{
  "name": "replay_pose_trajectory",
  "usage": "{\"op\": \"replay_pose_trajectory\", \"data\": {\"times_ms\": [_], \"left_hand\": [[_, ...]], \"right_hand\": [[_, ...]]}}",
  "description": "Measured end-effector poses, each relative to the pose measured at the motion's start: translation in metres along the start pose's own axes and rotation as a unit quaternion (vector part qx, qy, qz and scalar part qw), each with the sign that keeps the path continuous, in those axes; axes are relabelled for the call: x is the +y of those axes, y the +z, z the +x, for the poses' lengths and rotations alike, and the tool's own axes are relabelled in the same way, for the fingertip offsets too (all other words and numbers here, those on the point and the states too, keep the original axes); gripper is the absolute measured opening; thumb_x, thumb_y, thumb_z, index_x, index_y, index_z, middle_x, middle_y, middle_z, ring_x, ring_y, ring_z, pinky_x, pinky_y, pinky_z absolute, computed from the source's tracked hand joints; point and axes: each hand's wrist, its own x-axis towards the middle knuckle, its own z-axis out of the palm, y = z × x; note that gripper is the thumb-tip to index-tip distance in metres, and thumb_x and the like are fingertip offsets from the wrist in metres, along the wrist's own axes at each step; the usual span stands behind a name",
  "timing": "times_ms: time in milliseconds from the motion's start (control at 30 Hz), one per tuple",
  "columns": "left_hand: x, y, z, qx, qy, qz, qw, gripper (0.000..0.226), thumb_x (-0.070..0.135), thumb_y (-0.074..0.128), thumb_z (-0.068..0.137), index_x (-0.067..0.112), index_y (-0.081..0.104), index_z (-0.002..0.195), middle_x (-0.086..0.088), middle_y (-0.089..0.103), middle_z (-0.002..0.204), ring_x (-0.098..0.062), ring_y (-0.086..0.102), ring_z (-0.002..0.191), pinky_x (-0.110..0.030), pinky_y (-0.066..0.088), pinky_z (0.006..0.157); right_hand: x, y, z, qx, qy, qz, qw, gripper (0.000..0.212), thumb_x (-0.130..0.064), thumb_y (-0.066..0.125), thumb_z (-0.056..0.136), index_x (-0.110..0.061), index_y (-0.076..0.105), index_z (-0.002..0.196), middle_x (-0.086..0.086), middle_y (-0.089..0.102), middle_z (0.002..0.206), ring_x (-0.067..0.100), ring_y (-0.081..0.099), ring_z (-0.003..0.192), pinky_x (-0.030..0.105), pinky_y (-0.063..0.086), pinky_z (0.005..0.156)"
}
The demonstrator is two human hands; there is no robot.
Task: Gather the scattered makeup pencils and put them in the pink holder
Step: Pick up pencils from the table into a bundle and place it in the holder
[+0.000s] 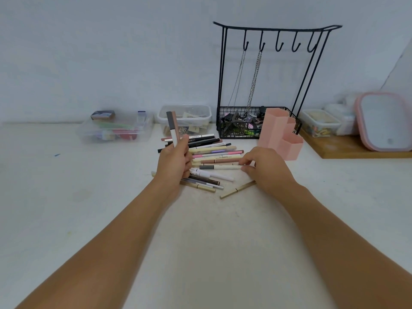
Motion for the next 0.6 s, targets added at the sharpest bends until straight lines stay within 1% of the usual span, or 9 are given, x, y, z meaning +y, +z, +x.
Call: {"op": "replay_pose_trajectory", "data": {"times_ms": [100,200,300,367,433,467,500,567,600], "left_hand": [[0.001,0.001,-0.001,-0.003,0.0,0.002,1.0,0.047,0.037,0.052,0.104,0.021,0.033,0.064,0.009,0.028,0.048,-0.009,0.022,0.043,-0.021,0.021,0.038],[0.001,0.0,0.0,-0.001,-0.005,0.003,1.0,0.042,0.038,0.053,0.104,0.021,0.038,0.068,0.009,0.031,0.048,-0.009,0.024,0.043,-0.02,0.022,0.037],[0.001,0.0,-0.001,0.001,-0.005,-0.003,1.0,0.038,0.037,0.054,0.103,0.02,0.042,0.071,0.01,0.034,0.047,-0.008,0.026,0.041,-0.02,0.024,0.036],[0.001,0.001,-0.001,-0.004,-0.003,-0.01,1.0,0.037,0.037,0.055,0.103,0.019,0.044,0.072,0.009,0.033,0.048,-0.008,0.025,0.042,-0.02,0.023,0.036],[0.001,0.001,-0.002,-0.01,0.0,-0.022,1.0,0.036,0.039,0.058,0.101,0.019,0.046,0.074,0.009,0.031,0.05,-0.008,0.024,0.043,-0.02,0.022,0.037],[0.002,0.002,-0.003,-0.012,0.002,-0.027,1.0,0.034,0.04,0.06,0.099,0.019,0.048,0.076,0.009,0.031,0.051,-0.008,0.024,0.044,-0.02,0.023,0.038],[0.003,0.004,-0.004,-0.014,0.006,-0.031,0.999,0.032,0.042,0.063,0.097,0.018,0.052,0.079,0.009,0.032,0.052,-0.008,0.024,0.044,-0.019,0.023,0.038],[0.003,0.007,-0.007,-0.027,0.026,-0.034,0.999,0.028,0.042,0.067,0.094,0.019,0.055,0.085,0.01,0.033,0.053,-0.006,0.026,0.044,-0.018,0.025,0.038],[0.002,0.009,-0.009,-0.04,0.041,-0.034,0.998,0.027,0.041,0.068,0.094,0.02,0.055,0.084,0.011,0.033,0.053,-0.006,0.027,0.044,-0.018,0.026,0.038]], "right_hand": [[0.0,-0.004,-0.001,-0.007,-0.01,-0.012,1.0,0.01,-0.02,0.07,0.09,-0.023,0.077,0.096,-0.008,0.063,0.093,0.009,0.051,0.081,0.029,0.046,0.076],[0.002,-0.005,-0.001,-0.023,0.0,0.009,1.0,0.006,-0.018,0.07,0.09,-0.023,0.074,0.092,-0.008,0.063,0.093,0.005,0.05,0.075,0.027,0.044,0.073],[0.002,-0.003,0.001,-0.041,0.011,0.011,0.999,0.007,-0.017,0.064,0.094,-0.019,0.07,0.094,-0.004,0.062,0.094,0.011,0.051,0.079,0.027,0.041,0.071],[-0.003,-0.005,0.001,-0.022,0.016,0.045,0.999,0.007,-0.016,0.061,0.096,-0.018,0.068,0.095,-0.002,0.063,0.094,0.009,0.05,0.076,0.024,0.04,0.067],[-0.012,-0.011,0.0,0.006,0.042,0.138,0.99,0.008,-0.017,0.06,0.097,-0.017,0.068,0.095,-0.002,0.063,0.088,0.007,0.049,0.07,0.021,0.039,0.063],[-0.018,-0.014,-0.002,0.012,0.062,0.216,0.974,0.01,-0.016,0.06,0.098,-0.017,0.069,0.093,-0.001,0.063,0.084,0.009,0.05,0.068,0.021,0.041,0.063],[-0.025,-0.016,-0.006,0.006,0.082,0.309,0.948,0.01,-0.015,0.06,0.098,-0.015,0.069,0.093,0.001,0.062,0.08,0.011,0.051,0.067,0.022,0.044,0.064],[-0.043,-0.015,-0.014,-0.037,0.112,0.465,0.877,0.011,-0.011,0.058,0.099,-0.008,0.068,0.095,0.004,0.062,0.075,0.012,0.055,0.067,0.023,0.05,0.066],[-0.052,-0.011,-0.018,-0.061,0.118,0.514,0.847,0.011,-0.008,0.057,0.099,-0.004,0.067,0.098,0.005,0.061,0.074,0.011,0.056,0.067,0.022,0.052,0.067]]}}
